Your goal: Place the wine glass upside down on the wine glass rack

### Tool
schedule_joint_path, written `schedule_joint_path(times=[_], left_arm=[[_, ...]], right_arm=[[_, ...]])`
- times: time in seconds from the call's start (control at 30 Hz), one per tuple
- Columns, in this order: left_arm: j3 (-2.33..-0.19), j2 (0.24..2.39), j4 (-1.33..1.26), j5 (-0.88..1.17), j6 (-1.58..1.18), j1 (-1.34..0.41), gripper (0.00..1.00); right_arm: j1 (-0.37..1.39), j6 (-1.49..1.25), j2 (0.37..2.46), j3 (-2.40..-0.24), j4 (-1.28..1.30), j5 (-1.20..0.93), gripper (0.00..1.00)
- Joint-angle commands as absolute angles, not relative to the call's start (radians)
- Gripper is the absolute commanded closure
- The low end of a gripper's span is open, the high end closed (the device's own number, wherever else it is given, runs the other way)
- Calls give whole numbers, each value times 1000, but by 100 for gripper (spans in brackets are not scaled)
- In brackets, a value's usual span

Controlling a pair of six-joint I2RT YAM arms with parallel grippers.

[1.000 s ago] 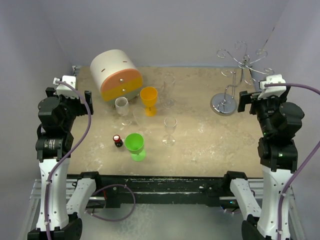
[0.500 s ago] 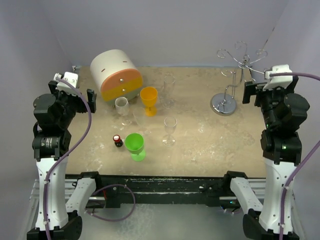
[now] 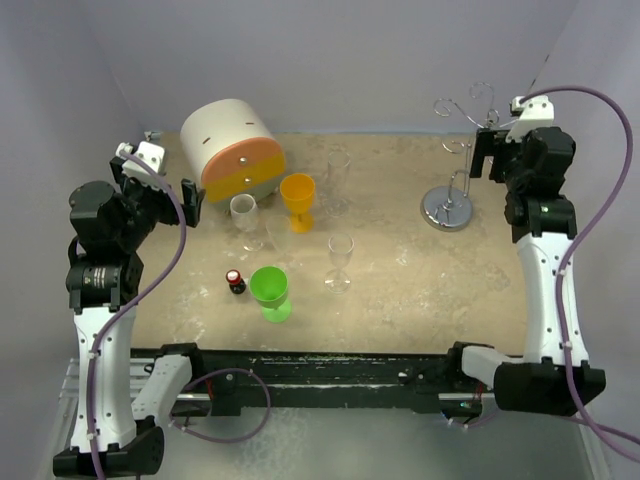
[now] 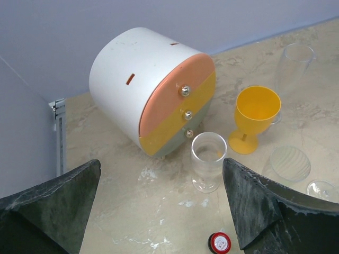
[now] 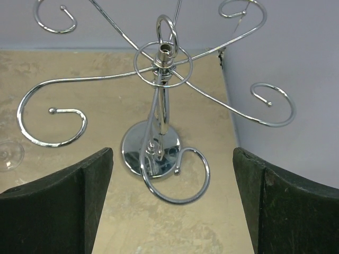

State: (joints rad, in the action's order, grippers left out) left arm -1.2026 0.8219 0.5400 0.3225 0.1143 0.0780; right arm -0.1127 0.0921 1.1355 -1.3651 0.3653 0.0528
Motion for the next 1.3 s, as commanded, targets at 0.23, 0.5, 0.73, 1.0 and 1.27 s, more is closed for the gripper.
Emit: schedule_joint_path(times=[0.23,0.5,0.73,1.0,1.27], left_arm=[[-1226,828,484,364,97,86,1],[-1226,830,492,366,99,86,1],[-1222,844,492,384,100,86,1],[-1215,840,494,387,102,88,1],[-1213,840,494,390,100,87,1]], right_arm=[[-118,9,1260,-1496,350,72,7],[-122,22,1279,-1474,354,79,18],[-143,22,1283,-1446,351,37,18],[-166,11,1314,-1463,368,-34,24],[-173,6,1324,-1479,376,-79,37]])
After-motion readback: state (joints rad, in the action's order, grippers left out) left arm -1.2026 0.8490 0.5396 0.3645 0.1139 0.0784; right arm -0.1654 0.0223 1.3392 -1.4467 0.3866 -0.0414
